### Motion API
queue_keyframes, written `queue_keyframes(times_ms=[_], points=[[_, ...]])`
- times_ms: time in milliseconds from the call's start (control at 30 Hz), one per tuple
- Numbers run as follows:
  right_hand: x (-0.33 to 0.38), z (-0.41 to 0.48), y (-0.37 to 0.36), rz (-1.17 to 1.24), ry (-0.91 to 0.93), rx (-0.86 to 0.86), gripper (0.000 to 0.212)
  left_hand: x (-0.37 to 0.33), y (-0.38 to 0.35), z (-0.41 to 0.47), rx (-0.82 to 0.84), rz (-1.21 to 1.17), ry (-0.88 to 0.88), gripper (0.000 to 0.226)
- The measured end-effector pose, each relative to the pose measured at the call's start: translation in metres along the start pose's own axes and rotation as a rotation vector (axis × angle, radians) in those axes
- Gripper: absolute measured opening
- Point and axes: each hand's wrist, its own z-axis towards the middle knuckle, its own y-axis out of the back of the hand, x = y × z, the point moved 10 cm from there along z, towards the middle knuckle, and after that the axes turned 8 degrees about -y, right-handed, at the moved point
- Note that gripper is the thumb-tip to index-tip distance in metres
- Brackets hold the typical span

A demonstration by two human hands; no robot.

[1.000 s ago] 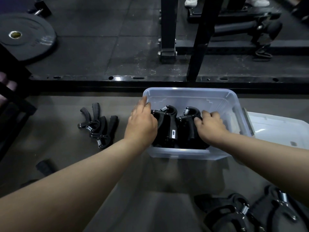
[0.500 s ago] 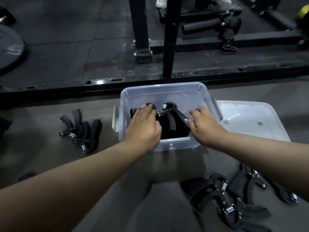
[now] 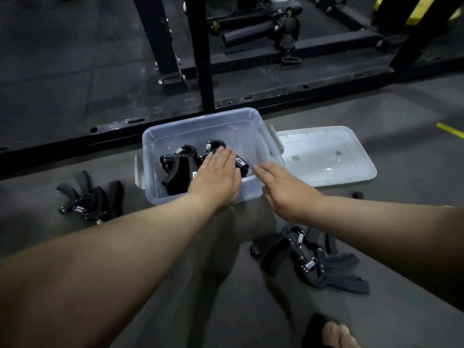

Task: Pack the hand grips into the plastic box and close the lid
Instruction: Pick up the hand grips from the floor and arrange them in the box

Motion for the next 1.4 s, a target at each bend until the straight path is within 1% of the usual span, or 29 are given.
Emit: queue_keyframes(times_ms=[67, 133, 267, 333, 400, 467, 500, 533, 567, 600, 633, 667, 700, 733, 833, 900, 967, 1100, 1133, 1167, 1233, 1267, 1333, 1400], points=[[-0.005, -0.003, -0.004, 0.030, -0.056, 0.062, 0.057, -0.004, 0.000, 0.001, 0.004, -0.006, -0.019, 0.058], [-0.009, -0.008, -0.006, 0.028, -0.080, 0.078, 0.062, -0.008, 0.000, 0.001, -0.002, 0.010, -0.053, 0.057], [-0.012, -0.021, -0.010, 0.028, -0.075, 0.020, 0.073, -0.007, 0.001, -0.003, -0.015, 0.020, -0.105, 0.058], [-0.012, -0.024, -0.013, -0.017, -0.039, -0.017, 0.076, -0.003, 0.000, -0.003, -0.001, 0.027, -0.122, 0.060], [-0.010, -0.025, -0.013, -0.097, 0.042, -0.090, 0.075, -0.002, -0.002, -0.003, 0.018, 0.050, -0.136, 0.060], [-0.009, -0.026, -0.011, -0.189, 0.106, -0.177, 0.067, -0.003, -0.004, -0.002, 0.021, 0.059, -0.139, 0.060], [-0.009, -0.028, -0.016, -0.244, 0.140, -0.186, 0.061, -0.003, -0.003, -0.002, 0.014, 0.060, -0.135, 0.059], [-0.010, -0.030, -0.028, -0.306, 0.181, -0.136, 0.056, -0.003, -0.003, -0.002, 0.001, 0.065, -0.128, 0.059], [-0.012, -0.032, -0.048, -0.351, 0.213, -0.023, 0.052, -0.003, -0.002, -0.002, -0.012, 0.072, -0.123, 0.059], [-0.018, -0.035, -0.072, -0.380, 0.204, 0.136, 0.052, -0.003, -0.002, -0.002, -0.018, 0.078, -0.121, 0.059], [-0.028, -0.040, -0.096, -0.422, 0.171, 0.302, 0.057, -0.004, -0.001, -0.002, -0.016, 0.080, -0.120, 0.059], [-0.035, -0.046, -0.116, -0.477, 0.145, 0.429, 0.069, -0.005, -0.002, -0.001, -0.010, 0.079, -0.115, 0.059], [-0.039, -0.051, -0.130, -0.542, 0.141, 0.512, 0.083, -0.004, -0.002, -0.001, -0.006, 0.074, -0.105, 0.059], [-0.037, -0.054, -0.140, -0.593, 0.168, 0.555, 0.093, -0.004, -0.002, -0.001, -0.006, 0.066, -0.094, 0.059], [-0.021, -0.057, -0.158, -0.656, 0.275, 0.575, 0.108, -0.001, 0.000, -0.001, -0.029, 0.036, -0.068, 0.058], [-0.015, -0.055, -0.166, -0.717, 0.334, 0.557, 0.111, 0.002, 0.002, 0.000, -0.054, 0.003, -0.050, 0.056], [-0.008, -0.054, -0.166, -0.749, 0.408, 0.500, 0.099, 0.006, 0.003, 0.000, -0.059, -0.036, -0.030, 0.054], [0.003, -0.049, -0.158, -0.740, 0.497, 0.454, 0.076, 0.006, 0.001, 0.000, -0.028, -0.063, -0.032, 0.052], [0.006, -0.046, -0.154, -0.733, 0.500, 0.456, 0.073, 0.006, 0.002, -0.001, -0.024, -0.068, -0.030, 0.051], [0.007, -0.042, -0.151, -0.727, 0.487, 0.476, 0.074, 0.007, 0.002, -0.001, -0.021, -0.077, -0.025, 0.051], [0.005, -0.034, -0.143, -0.702, 0.401, 0.570, 0.084, 0.009, 0.000, 0.000, -0.001, -0.100, -0.012, 0.050], [0.003, -0.030, -0.137, -0.688, 0.359, 0.615, 0.085, 0.010, -0.002, 0.000, 0.014, -0.111, -0.005, 0.050], [0.003, -0.021, -0.122, -0.671, 0.328, 0.632, 0.078, 0.010, -0.003, 0.000, 0.027, -0.127, 0.000, 0.050], [0.003, -0.016, -0.102, -0.617, 0.307, 0.621, 0.067, 0.009, -0.002, 0.000, 0.024, -0.125, -0.003, 0.050]])
